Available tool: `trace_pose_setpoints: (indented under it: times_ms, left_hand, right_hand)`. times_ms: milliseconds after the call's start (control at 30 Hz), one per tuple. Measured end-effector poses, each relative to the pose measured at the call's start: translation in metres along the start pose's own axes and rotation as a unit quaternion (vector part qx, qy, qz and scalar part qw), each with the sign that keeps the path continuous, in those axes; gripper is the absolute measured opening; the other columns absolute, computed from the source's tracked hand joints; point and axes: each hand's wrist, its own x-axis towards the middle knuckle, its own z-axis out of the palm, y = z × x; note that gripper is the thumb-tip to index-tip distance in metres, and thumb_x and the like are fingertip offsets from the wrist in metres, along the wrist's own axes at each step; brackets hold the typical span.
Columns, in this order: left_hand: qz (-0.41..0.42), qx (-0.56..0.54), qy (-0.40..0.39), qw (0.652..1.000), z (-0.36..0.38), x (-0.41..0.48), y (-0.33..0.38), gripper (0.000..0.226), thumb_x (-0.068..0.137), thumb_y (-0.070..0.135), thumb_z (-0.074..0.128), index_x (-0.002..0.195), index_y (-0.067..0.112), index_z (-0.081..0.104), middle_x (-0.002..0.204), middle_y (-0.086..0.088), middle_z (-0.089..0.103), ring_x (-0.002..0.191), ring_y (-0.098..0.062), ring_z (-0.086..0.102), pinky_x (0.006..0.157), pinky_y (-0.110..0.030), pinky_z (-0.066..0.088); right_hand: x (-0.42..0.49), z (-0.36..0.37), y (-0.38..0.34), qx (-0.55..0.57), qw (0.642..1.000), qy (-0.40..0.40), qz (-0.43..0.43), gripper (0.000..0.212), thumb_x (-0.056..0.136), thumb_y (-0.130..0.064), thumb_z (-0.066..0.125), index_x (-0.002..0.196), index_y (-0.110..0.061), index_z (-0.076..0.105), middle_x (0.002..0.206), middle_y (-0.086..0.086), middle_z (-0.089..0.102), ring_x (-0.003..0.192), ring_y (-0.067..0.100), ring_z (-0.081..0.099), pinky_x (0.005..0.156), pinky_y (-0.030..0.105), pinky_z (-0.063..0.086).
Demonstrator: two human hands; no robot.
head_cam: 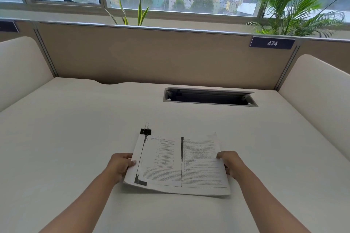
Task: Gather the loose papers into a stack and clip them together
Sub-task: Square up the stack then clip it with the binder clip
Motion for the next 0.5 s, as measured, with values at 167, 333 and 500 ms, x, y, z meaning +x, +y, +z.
trace_pose_setpoints:
  times_ms: [167,333,500]
  left_hand:
    - [0.01,-0.046,0.028,0.999,0.005,0.0,-0.004,0.039,0.082,-0.021,0.048,0.12,-0.015,0.051,0.119,-0.035,0.056,0.083,-0.034,0.058,0.083,-0.048,0.047]
    - [0.003,0.003,0.059,0.998,0.007,0.009,-0.009,0.03,0.079,-0.018,0.054,0.107,-0.011,0.061,0.114,-0.032,0.061,0.089,-0.036,0.06,0.089,-0.051,0.05]
    - [-0.01,0.103,0.04,0.994,0.009,0.005,0.001,0.029,0.08,-0.023,0.043,0.098,-0.009,0.06,0.111,-0.031,0.059,0.09,-0.036,0.056,0.08,-0.042,0.05]
  right_hand:
    - [-0.007,-0.017,-0.001,-0.05,0.998,-0.023,0.041,0.025,0.084,0.017,0.041,0.1,0.01,0.057,0.079,0.017,0.062,0.074,0.03,0.061,0.057,0.034,0.051]
    - [-0.012,-0.021,0.004,-0.046,0.998,-0.009,0.03,0.028,0.08,0.025,0.043,0.1,0.016,0.061,0.082,0.019,0.062,0.082,0.032,0.06,0.065,0.034,0.055]
    - [-0.015,-0.023,0.011,-0.044,0.999,0.001,0.015,0.026,0.081,0.022,0.044,0.094,0.01,0.063,0.096,0.022,0.061,0.088,0.033,0.058,0.082,0.043,0.052]
